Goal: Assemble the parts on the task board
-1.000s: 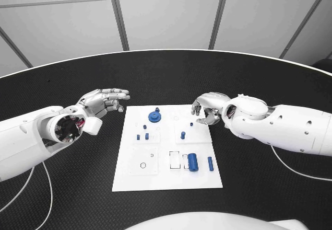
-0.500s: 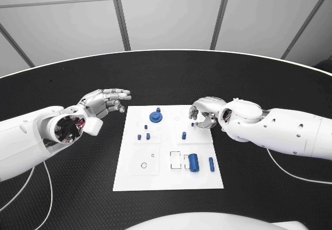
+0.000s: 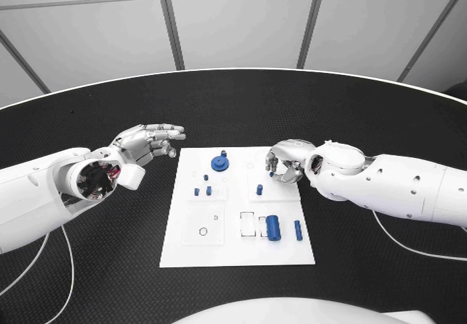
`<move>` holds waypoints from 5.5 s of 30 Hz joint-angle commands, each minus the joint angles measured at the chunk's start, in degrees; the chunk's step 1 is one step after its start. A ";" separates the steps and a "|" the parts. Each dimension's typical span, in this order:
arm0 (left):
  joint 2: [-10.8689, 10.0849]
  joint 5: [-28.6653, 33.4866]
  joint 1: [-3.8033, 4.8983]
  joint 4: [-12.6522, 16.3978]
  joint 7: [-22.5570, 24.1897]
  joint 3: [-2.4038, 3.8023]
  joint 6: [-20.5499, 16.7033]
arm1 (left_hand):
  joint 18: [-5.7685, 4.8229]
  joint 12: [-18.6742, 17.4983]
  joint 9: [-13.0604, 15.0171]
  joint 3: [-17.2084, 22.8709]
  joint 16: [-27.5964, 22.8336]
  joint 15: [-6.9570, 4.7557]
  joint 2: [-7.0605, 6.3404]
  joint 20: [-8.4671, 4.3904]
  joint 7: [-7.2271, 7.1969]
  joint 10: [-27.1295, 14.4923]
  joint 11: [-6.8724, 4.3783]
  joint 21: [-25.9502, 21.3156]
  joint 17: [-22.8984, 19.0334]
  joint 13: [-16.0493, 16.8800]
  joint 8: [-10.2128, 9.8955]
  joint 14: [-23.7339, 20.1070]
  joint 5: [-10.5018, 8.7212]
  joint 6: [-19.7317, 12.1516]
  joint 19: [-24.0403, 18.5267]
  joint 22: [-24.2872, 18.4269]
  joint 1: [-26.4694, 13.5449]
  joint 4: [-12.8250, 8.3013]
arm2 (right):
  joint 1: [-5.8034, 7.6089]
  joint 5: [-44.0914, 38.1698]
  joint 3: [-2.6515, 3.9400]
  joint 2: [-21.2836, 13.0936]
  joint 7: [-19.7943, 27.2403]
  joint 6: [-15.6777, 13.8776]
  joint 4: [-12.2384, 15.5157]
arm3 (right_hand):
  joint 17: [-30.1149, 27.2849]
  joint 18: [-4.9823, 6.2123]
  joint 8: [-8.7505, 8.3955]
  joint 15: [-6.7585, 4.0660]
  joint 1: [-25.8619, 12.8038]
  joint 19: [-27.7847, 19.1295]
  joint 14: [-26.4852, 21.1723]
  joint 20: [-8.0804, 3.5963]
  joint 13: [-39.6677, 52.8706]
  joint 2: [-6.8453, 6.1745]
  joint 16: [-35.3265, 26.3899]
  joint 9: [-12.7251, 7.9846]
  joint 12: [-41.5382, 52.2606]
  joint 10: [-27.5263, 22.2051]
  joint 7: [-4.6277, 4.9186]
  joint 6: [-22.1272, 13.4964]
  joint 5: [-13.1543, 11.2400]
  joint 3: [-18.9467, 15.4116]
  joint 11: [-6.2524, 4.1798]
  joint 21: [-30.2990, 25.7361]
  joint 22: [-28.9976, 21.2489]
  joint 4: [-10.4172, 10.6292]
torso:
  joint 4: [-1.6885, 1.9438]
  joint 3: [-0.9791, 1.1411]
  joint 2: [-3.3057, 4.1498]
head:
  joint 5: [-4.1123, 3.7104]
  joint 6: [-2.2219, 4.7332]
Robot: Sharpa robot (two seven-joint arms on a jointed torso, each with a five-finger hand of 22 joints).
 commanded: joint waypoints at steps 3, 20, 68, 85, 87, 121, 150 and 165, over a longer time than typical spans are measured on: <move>-0.05 0.00 0.00 0.08 -0.05 0.00 -0.07 | 0.87 -0.20 -0.09 -0.24 -0.18 0.02 -0.07 0.07 0.15 0.17 0.20 -0.39 -0.10 -0.06 -0.23 -0.25 0.01 0.07 -0.22 -0.09 -0.39 -0.04 | -0.15 0.00 0.00 0.36 0.12 0.10 -0.45 | 0.17 -1.08 0.05 0.28 -0.37 0.53 2.65 0.07 -0.25 0.35 0.29 0.14 -0.27 0.61 -0.02 0.45 0.55 0.62 -0.05 0.52 0.33 -0.17 | 0.11 0.00 -0.02 | 0.01 -0.17; -0.25 0.00 0.01 0.31 -0.61 0.00 0.02 | 0.87 -0.30 -0.15 -0.46 -0.16 0.08 -0.03 0.11 0.25 0.01 0.29 -0.57 -0.14 -0.08 -0.33 -0.33 0.01 -0.11 -0.19 -0.22 -0.30 -0.02 | -0.54 0.01 0.00 1.02 -0.22 1.61 -1.20 | 1.09 -1.40 1.23 -0.42 -0.73 1.15 2.83 -0.47 -1.10 1.84 1.27 0.93 -0.08 3.57 -0.87 2.64 1.85 1.84 -0.93 2.89 2.44 -2.54 | 0.04 -0.04 -0.06 | 0.16 -0.60; -0.11 -0.04 0.01 -0.51 -1.30 0.00 0.10 | 0.87 -0.46 -0.24 -0.72 -0.08 0.16 0.01 0.17 0.37 -0.25 0.39 -0.78 -0.17 -0.11 -0.48 -0.41 0.05 -0.35 -0.09 -0.38 -0.01 -0.10 | -1.02 -3.10 0.02 -1.49 -3.72 -2.86 3.47 | 0.39 -2.27 2.82 -1.45 -2.44 2.62 2.99 -1.39 -0.96 4.39 1.53 2.68 -0.55 7.20 -2.11 5.46 -2.36 2.77 -2.20 7.88 6.66 -6.71 | -0.05 0.01 -0.15 | 0.07 -0.57; 0.33 -0.04 0.00 -1.27 -1.35 0.00 0.42 | 0.87 -0.49 -0.26 -0.76 -0.08 0.18 0.03 0.18 0.40 -0.31 0.42 -0.84 -0.19 -0.11 -0.51 -0.46 0.06 -0.40 -0.07 -0.42 0.11 -0.15 | 0.15 -3.10 1.28 -6.39 -4.45 -6.07 16.93 | 0.56 -2.45 2.89 -1.51 -2.63 2.95 3.05 -1.43 -0.94 4.37 1.68 2.78 -0.61 7.38 -2.20 5.59 -2.07 2.77 -2.28 8.78 7.29 -6.76 | -0.04 -0.12 -0.22 | 0.66 -0.52; 0.40 -0.04 0.00 -1.29 -1.36 0.00 0.50 | 0.87 -0.49 -0.26 -0.76 -0.08 0.18 0.03 0.18 0.40 -0.31 0.42 -0.84 -0.19 -0.11 -0.51 -0.46 0.06 -0.40 -0.07 -0.42 0.11 -0.15 | 0.28 -3.10 1.46 -6.17 -4.37 -6.36 18.39 | 0.56 -2.45 2.89 -1.51 -2.63 2.95 3.05 -1.43 -0.94 4.37 1.68 2.78 -0.61 7.38 -2.20 5.59 -2.07 2.77 -2.28 8.78 7.29 -6.76 | 0.04 -0.12 -0.15 | 0.82 -0.45; 1.32 -0.06 0.01 -0.87 -1.56 0.00 0.79 | 0.87 -0.54 -0.29 -0.89 -0.08 0.23 0.14 0.22 0.46 -0.37 0.48 -0.96 -0.23 -0.11 -0.54 -0.58 0.07 -0.43 -0.04 -0.52 0.29 -0.17 | -2.08 -3.09 0.28 6.38 -0.74 -2.61 13.67 | 0.28 -2.36 2.84 -1.56 -3.04 2.86 3.02 -1.51 -0.96 4.69 1.60 2.92 -0.91 7.45 -2.17 5.44 -1.35 2.88 -2.26 8.41 7.11 -6.74 | 0.20 -0.09 0.07 | 8.91 -3.52; 1.63 -0.07 0.01 -0.82 -1.80 0.01 1.09 | 0.87 -0.54 -0.29 -0.89 -0.08 0.23 0.14 0.22 0.46 -0.37 0.48 -0.96 -0.23 -0.11 -0.54 -0.58 0.07 -0.43 -0.04 -0.52 0.29 -0.17 | -4.66 -3.09 -0.38 9.69 -0.01 -1.51 11.08 | 0.28 -2.33 2.79 -1.54 -3.15 2.79 3.02 -1.51 -0.98 4.84 1.62 2.96 -1.04 7.38 -2.15 5.29 -1.16 2.89 -2.24 8.23 7.02 -6.75 | 0.17 -0.08 0.09 | 10.17 -4.34; 1.63 -0.07 0.01 -0.83 -2.08 0.01 1.39 | 0.87 -0.56 -0.32 -1.06 -0.06 0.26 0.19 0.25 0.49 -0.40 0.51 -1.06 -0.26 -0.10 -0.56 -0.65 0.07 -0.44 -0.01 -0.60 0.35 -0.13 | -4.92 -3.09 -0.39 10.56 0.23 -1.27 10.34 | 0.18 -2.30 2.77 -1.53 -3.18 2.74 3.00 -1.50 -0.98 4.93 1.57 2.99 -1.12 7.36 -2.13 5.21 -1.05 2.90 -2.22 8.08 6.94 -6.81 | 0.12 -0.08 0.07 | 10.43 -4.34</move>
